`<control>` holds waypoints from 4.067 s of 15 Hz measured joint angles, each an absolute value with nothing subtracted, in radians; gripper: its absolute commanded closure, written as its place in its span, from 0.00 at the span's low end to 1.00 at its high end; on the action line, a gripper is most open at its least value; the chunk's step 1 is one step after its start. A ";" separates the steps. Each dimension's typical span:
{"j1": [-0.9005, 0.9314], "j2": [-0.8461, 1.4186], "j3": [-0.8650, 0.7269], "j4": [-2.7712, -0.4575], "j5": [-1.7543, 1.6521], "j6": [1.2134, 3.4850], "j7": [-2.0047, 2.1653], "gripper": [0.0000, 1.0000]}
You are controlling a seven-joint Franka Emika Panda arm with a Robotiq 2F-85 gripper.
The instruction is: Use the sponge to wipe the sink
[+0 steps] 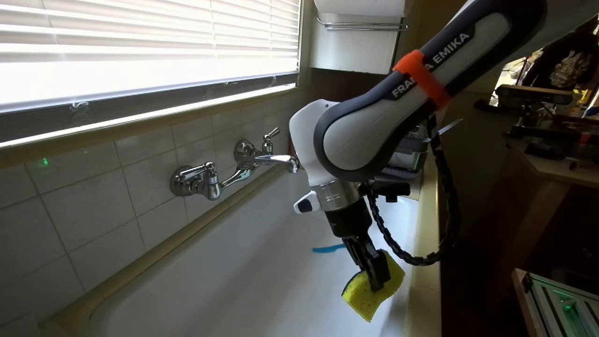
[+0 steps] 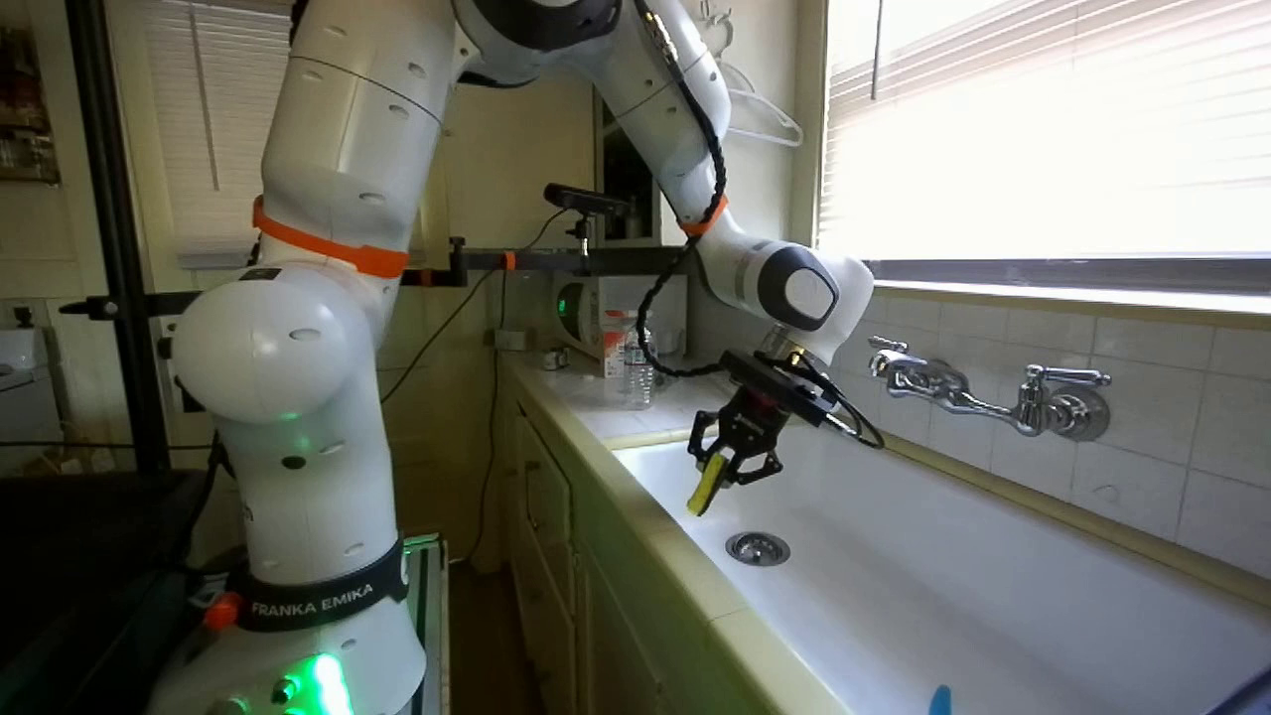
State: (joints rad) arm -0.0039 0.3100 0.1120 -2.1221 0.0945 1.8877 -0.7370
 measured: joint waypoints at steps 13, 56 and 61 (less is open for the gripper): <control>-0.013 0.344 0.097 -2.099 0.009 1.796 -0.751 0.97; -0.237 0.221 -0.219 -2.261 -0.187 1.941 -0.378 0.97; -0.217 0.213 -0.161 -2.261 -0.181 1.951 -0.382 0.97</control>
